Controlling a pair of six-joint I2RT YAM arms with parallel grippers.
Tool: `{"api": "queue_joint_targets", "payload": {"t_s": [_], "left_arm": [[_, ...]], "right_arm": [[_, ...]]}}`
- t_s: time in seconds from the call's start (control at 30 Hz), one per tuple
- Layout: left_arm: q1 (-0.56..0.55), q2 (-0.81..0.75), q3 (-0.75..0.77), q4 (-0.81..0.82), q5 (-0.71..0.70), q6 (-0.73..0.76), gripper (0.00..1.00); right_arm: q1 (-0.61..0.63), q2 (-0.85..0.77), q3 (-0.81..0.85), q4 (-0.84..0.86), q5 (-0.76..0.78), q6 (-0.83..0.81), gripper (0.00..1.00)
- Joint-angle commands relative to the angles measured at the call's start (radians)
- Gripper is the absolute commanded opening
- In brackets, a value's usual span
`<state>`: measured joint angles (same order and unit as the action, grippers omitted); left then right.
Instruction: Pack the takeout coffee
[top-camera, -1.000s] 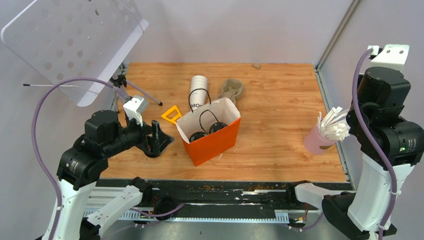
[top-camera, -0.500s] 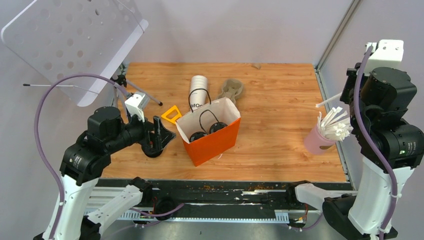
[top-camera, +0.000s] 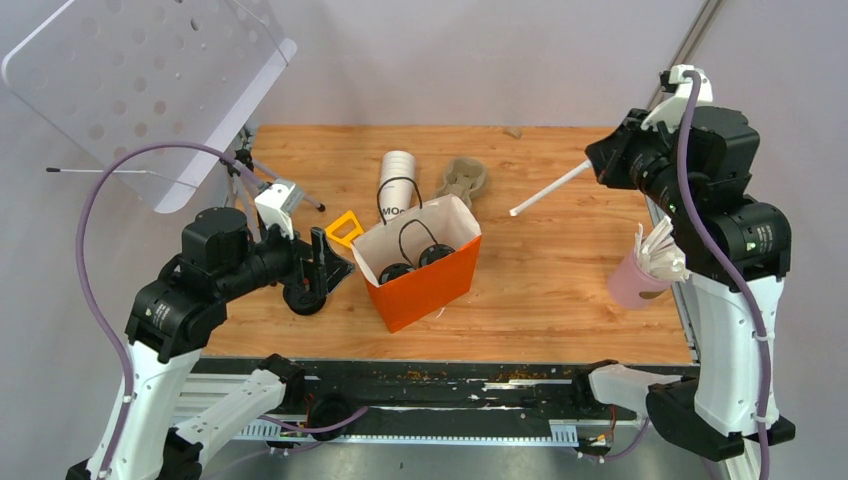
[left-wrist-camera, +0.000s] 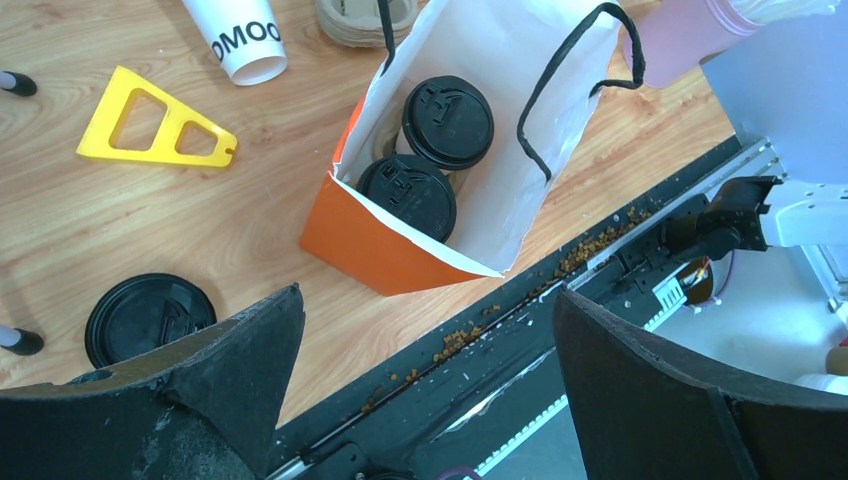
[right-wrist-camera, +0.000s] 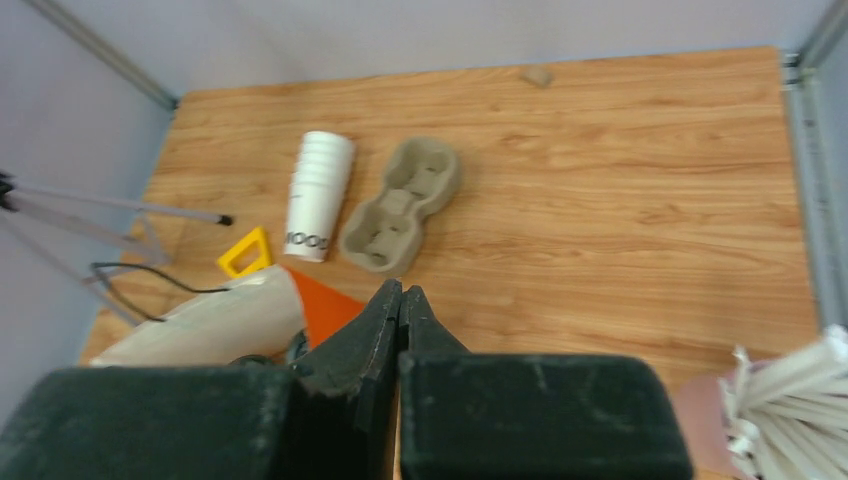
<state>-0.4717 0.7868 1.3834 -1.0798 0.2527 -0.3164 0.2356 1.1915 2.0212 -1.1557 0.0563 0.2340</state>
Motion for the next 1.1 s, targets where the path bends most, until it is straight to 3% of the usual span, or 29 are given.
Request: {"api": "queue_joint_targets", "payload": {"t_s": [0.0,0.33,0.5,0.8,1.07], "left_arm": [[-0.004,0.007,0.033,0.032,0.009,-0.006,1.00],[-0.004,0.015,0.046,0.020,-0.005,0.000,1.00],[-0.004,0.014,0.047,0.016,-0.009,-0.002,1.00],[-0.004,0.014,0.061,0.010,-0.022,0.014,1.00],[-0.004,0.008,0.052,0.012,-0.024,0.021,1.00]], "right_arm": [[0.076,0.000,0.008,0.099,-0.108,0.139,0.00],[0.373,0.048,-0.029,0.205,-0.009,0.228,0.00],[0.463,0.110,0.011,0.225,0.032,0.216,0.00],[0.517,0.171,0.179,0.179,0.115,0.149,0.00],[0.547,0.152,0.195,0.179,0.121,0.179,0.00]]}}
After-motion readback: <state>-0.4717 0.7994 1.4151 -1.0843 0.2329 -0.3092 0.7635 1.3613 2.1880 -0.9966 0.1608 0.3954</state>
